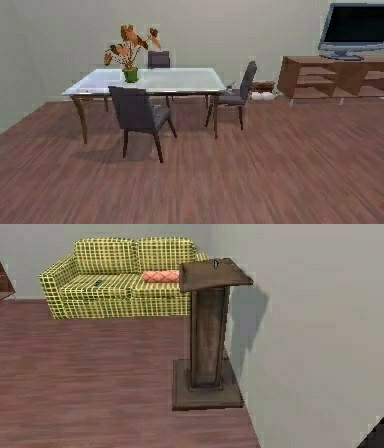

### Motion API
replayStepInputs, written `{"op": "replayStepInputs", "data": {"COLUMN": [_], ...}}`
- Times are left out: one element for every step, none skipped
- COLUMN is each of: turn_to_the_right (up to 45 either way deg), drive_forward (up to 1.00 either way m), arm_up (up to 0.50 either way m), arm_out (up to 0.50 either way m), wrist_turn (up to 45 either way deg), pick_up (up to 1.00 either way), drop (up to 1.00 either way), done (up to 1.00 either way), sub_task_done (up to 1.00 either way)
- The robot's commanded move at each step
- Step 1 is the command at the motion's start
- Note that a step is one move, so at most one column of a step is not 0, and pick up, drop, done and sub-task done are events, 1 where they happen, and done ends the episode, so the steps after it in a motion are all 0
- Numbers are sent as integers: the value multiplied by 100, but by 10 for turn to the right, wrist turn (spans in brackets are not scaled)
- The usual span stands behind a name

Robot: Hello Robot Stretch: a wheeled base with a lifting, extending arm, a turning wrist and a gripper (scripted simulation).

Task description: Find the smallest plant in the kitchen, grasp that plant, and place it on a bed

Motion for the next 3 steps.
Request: {"op": "replayStepInputs", "data": {"turn_to_the_right": [0,-450,-90], "drive_forward": [30,0,0], "arm_up": [0,0,0], "arm_out": [0,0,0], "wrist_turn": [0,0,0], "pick_up": [0,0,0], "drop": [0,0,0], "done": [0,0,0], "sub_task_done": [0,0,0]}}
